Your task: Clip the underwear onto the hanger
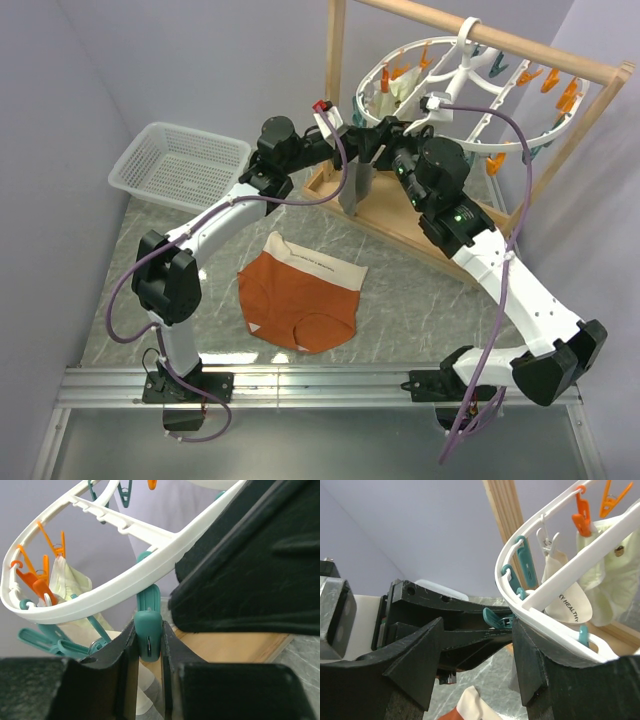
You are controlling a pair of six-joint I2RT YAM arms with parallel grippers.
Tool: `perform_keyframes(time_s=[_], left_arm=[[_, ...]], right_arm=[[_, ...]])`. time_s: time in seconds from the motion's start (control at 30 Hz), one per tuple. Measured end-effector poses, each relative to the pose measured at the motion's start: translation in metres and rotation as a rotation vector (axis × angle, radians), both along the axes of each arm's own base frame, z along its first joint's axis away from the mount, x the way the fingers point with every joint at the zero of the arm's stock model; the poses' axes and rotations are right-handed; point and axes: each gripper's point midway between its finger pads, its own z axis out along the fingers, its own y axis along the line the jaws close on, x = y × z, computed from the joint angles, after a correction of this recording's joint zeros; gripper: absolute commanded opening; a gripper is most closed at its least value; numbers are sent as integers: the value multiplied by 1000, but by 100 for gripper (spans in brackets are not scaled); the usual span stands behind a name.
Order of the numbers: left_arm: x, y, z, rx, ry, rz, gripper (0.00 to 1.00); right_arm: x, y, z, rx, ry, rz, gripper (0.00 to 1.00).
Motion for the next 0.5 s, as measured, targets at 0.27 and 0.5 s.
perform_keyframes(time_s=[0.27, 0.5], left_arm=[[-2, -1, -2, 7, 4, -16, 0], [-6, -1, -2, 11, 3, -41, 0]], right_arm=[[12, 8, -15, -6, 35, -1, 61], [17, 8, -19, -11, 41, -6, 41]])
